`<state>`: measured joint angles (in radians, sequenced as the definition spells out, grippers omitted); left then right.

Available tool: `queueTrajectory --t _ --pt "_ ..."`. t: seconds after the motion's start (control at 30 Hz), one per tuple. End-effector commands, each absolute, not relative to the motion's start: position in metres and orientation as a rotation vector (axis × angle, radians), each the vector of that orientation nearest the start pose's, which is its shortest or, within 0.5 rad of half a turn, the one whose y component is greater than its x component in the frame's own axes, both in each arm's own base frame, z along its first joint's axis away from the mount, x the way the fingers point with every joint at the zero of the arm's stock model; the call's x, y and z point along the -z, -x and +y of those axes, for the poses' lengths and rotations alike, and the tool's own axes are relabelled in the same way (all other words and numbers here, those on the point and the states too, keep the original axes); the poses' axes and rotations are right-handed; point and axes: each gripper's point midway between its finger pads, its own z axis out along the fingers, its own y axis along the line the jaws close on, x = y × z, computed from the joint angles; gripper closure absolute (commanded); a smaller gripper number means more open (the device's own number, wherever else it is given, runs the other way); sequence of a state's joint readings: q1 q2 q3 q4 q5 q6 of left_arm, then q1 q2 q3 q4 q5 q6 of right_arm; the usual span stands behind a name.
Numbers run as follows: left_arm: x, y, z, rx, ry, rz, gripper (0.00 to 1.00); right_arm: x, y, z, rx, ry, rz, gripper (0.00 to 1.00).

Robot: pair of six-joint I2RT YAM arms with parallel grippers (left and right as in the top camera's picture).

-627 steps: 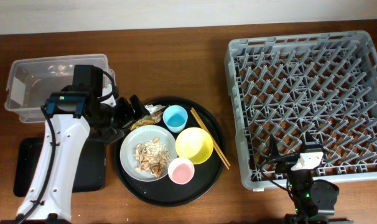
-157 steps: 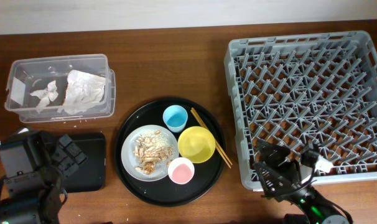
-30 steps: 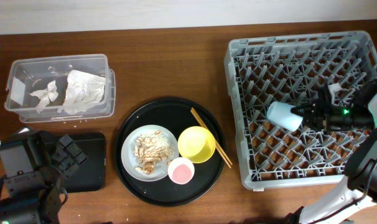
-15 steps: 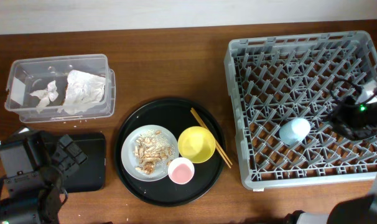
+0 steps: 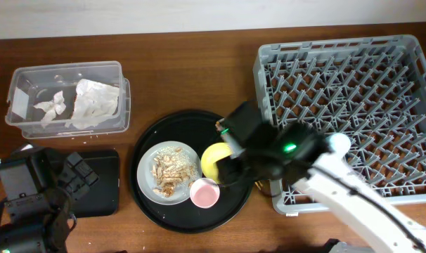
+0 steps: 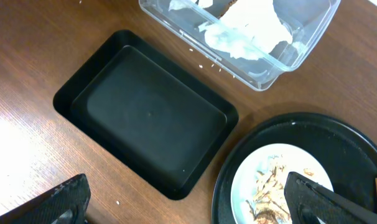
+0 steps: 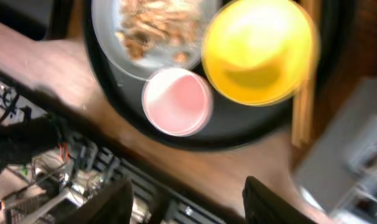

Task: Sort waste into correct bins and load items into the dishwasher rack
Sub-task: 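Reach the right gripper back and grasp the pink cup, then carry the pink cup into the rack's upper area and release it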

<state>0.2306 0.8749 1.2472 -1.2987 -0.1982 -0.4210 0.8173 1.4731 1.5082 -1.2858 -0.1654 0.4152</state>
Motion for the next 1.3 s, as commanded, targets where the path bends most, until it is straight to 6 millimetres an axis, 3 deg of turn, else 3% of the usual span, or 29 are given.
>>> queueTrajectory --t 0.0,0.03,0.1,0.23,0.47,0.6,0.7,0.8,0.87,0.93,1.0,1.07,1.1,1.2,1.27 --pt "-0.269 -0.189 0.080 -0.162 0.889 2.307 0.01 -0.183 -0.193 0.283 -0.275 0.521 2.872 0.50" --pt "-0.269 -0.189 0.080 -0.162 0.889 2.307 0.01 -0.172 -0.190 0.294 -0.237 0.549 2.868 0.50" --pt "-0.269 -0.189 0.080 -0.162 0.889 2.307 0.01 -0.131 -0.175 0.322 -0.161 0.626 2.917 0.50" --pt "-0.269 -0.189 0.080 -0.162 0.889 2.307 0.01 -0.095 -0.168 0.337 -0.103 0.681 2.956 0.52" --pt "-0.269 -0.189 0.080 -0.162 0.888 2.307 0.01 -0.064 -0.165 0.344 -0.020 0.727 2.965 0.59" --pt "-0.269 -0.189 0.080 -0.162 0.889 2.307 0.01 -0.064 -0.165 0.345 -0.023 0.728 2.961 0.84" --pt "-0.269 -0.189 0.080 -0.162 0.889 2.307 0.01 -0.068 -0.165 0.345 -0.031 0.727 2.965 0.96" --pt "-0.269 -0.189 0.080 -0.162 0.889 2.307 0.01 -0.102 -0.177 0.340 -0.039 0.678 2.960 0.96" --pt "-0.269 -0.189 0.080 -0.162 0.889 2.307 0.01 -0.143 -0.201 0.323 -0.020 0.582 2.958 0.96" --pt "-0.269 -0.189 0.080 -0.162 0.889 2.307 0.01 -0.204 -0.242 0.280 0.069 0.400 2.899 0.96" --pt "-0.269 -0.189 0.080 -0.162 0.889 2.307 0.01 -0.253 -0.267 0.238 0.066 0.269 2.863 0.96" --pt "-0.269 -0.189 0.080 -0.162 0.889 2.307 0.01 -0.297 -0.288 0.207 -0.093 0.254 2.792 0.96" --pt "-0.269 -0.189 0.080 -0.162 0.889 2.307 0.01 -0.322 -0.296 0.175 -0.170 0.171 2.743 0.96" --pt "-0.269 -0.189 0.080 -0.162 0.889 2.307 0.01 -0.358 -0.295 0.116 -0.374 0.116 2.665 0.96" --pt "-0.269 -0.189 0.080 -0.162 0.888 2.307 0.01 -0.365 -0.292 0.088 -0.466 0.070 2.633 0.96"
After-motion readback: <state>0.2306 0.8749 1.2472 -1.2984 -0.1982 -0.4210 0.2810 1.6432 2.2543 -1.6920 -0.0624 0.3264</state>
